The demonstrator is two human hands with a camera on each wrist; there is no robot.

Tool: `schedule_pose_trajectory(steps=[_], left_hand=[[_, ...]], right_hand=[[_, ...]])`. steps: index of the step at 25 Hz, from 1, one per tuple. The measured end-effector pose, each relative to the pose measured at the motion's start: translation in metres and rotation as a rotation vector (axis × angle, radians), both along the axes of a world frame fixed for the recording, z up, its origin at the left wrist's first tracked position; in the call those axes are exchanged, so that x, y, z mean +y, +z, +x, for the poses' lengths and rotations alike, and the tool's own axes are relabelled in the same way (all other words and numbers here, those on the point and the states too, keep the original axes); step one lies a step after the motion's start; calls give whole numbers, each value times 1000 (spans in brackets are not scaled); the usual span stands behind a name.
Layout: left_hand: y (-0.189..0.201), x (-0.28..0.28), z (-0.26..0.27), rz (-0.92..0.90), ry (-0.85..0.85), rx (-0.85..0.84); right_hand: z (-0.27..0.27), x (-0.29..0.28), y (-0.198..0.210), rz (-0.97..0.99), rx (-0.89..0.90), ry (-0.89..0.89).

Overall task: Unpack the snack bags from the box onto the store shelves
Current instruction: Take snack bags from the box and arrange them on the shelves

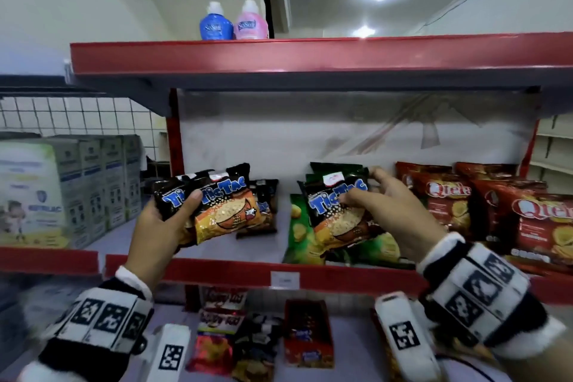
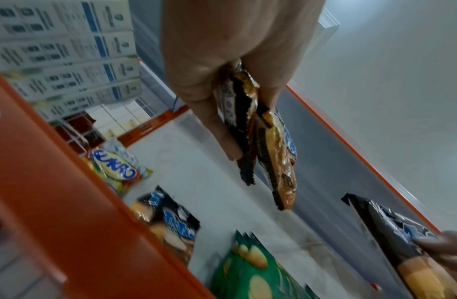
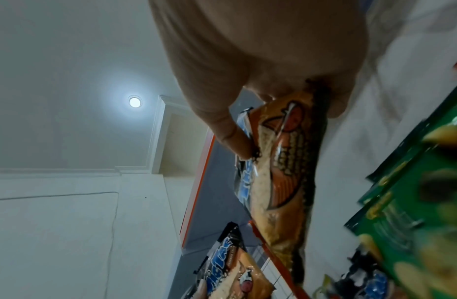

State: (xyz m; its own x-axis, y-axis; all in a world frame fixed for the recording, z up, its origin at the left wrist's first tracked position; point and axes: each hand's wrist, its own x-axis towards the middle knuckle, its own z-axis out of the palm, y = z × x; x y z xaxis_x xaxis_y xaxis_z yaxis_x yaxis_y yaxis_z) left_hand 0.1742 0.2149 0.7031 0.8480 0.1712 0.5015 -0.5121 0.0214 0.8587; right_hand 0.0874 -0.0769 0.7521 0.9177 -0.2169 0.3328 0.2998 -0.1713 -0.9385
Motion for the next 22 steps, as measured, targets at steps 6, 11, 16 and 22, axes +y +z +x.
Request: schedule_pose_trajectory(steps=[6,11,16,22], left_hand=[[15,76,76,-45,13,15],[14,89,103,14,-70,28],[16,84,117,136,-198,79],[21,60,124,162,-297,105]], right_hand=[[116,107,10,-258,91,-109],[176,131,-22,-763,435,-302],[187,125,-26,-858,627,-257],[160,139,20,-473,300,-205]])
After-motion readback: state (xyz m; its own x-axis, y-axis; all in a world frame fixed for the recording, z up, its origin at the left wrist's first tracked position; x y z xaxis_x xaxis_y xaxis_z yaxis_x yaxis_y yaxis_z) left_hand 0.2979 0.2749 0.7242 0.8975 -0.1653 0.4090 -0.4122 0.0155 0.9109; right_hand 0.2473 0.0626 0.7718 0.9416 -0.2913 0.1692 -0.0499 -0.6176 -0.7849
